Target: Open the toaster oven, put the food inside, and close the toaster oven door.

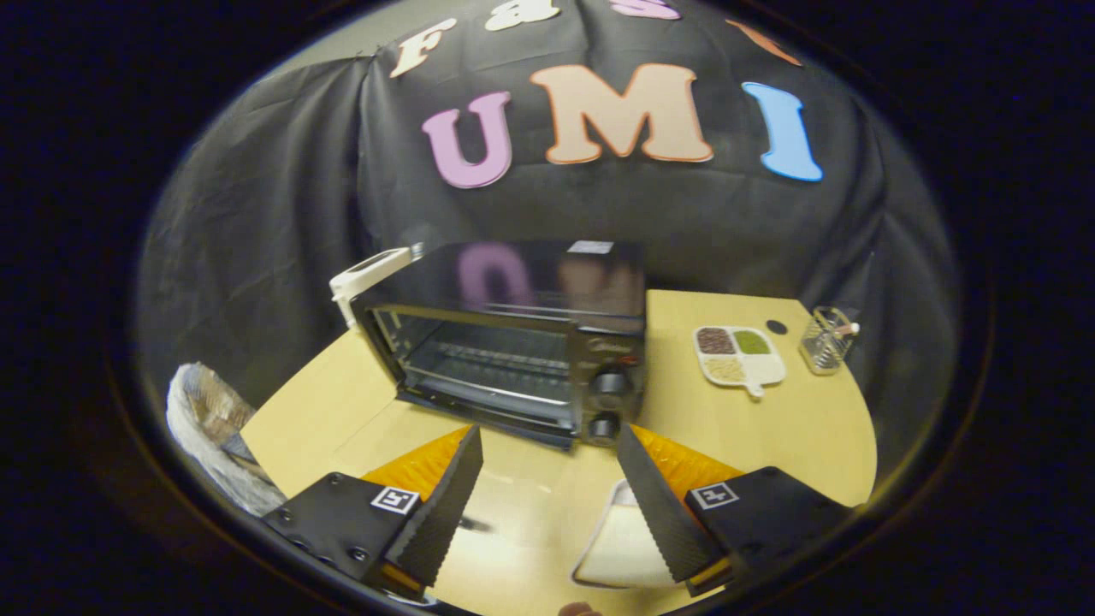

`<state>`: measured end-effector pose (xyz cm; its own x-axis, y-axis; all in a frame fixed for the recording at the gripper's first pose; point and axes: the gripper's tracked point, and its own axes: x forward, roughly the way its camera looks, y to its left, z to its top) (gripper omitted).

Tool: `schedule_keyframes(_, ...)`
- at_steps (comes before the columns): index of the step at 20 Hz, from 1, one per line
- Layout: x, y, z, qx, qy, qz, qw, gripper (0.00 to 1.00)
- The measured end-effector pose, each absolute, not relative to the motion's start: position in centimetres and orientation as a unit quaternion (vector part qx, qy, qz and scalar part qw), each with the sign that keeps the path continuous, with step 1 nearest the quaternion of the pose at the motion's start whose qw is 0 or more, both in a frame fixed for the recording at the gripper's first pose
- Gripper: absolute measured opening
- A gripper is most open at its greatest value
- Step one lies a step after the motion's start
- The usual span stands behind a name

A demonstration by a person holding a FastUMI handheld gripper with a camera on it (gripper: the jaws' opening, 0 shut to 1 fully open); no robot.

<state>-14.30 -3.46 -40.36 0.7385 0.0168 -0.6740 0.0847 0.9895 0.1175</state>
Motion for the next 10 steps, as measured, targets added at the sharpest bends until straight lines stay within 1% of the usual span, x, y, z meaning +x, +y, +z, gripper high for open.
schedule_keyframes(5,-17.0,-10.4,-41.4,0.051,0.370,-0.079,0.924,0.99)
schedule_keyframes(10,-20.5,-13.0,-43.6,0.063,0.397,-0.114,0.909,0.99)
